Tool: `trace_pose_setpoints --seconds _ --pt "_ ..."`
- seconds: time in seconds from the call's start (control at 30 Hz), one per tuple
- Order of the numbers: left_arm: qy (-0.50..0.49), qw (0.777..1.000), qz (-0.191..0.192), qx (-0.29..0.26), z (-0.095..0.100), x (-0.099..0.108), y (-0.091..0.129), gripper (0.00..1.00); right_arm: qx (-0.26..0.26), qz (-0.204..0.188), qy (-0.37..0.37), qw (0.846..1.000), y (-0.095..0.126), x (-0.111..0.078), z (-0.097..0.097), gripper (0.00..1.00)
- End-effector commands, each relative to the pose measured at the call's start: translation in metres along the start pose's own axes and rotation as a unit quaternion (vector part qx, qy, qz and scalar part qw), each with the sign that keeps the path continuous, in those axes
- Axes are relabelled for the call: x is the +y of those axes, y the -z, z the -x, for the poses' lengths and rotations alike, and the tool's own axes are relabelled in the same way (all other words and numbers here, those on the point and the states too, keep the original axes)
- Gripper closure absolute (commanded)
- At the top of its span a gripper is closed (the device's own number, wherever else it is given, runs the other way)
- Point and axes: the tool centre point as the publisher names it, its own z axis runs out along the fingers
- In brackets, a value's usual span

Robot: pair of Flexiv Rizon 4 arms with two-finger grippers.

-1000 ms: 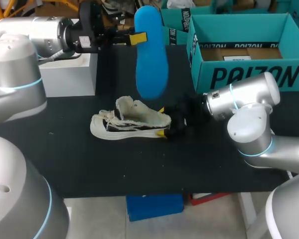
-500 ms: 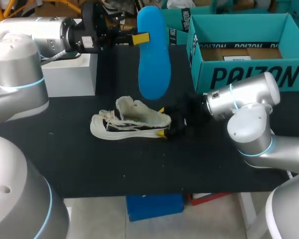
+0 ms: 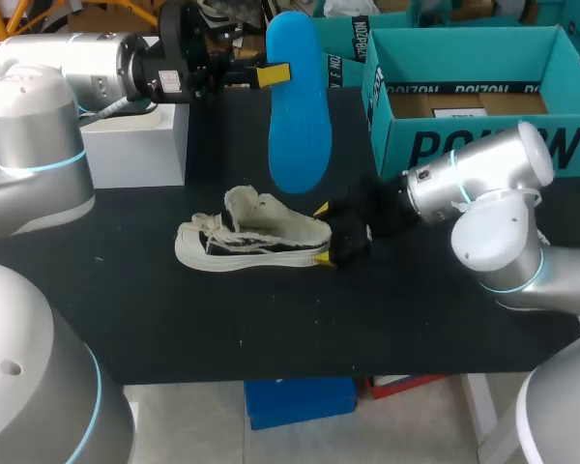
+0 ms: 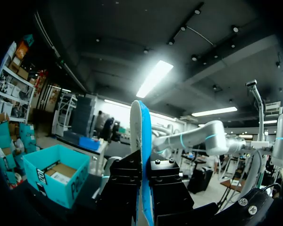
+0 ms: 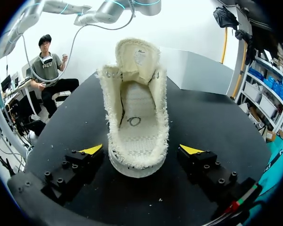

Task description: Take the shoe out of the shoebox, open the shoe tongue, remove and reinsert the insole, then place the shoe into the shoebox

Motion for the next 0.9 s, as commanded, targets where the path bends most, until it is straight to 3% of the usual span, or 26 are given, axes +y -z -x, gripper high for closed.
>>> trace_pose_setpoints --seconds 0.03,0.4,0.9 --pt "-0.001 1.0 0.0 -0.002 -0.001 0.001 -0.001 1.0 0.009 -0.064 -0.002 0.998 0.023 0.008 -0.001 0.0" --pt "-0.001 1.0 0.0 -0.002 -0.001 0.001 -0.001 1.0 0.034 -0.202 0.013 0.979 0.044 0.02 0.0 0.0" --pt "-0.001 1.0 0.0 -0.002 -0.001 0.001 -0.001 1.0 0.038 -0.32 0.035 0.946 0.052 0.041 0.005 0.0"
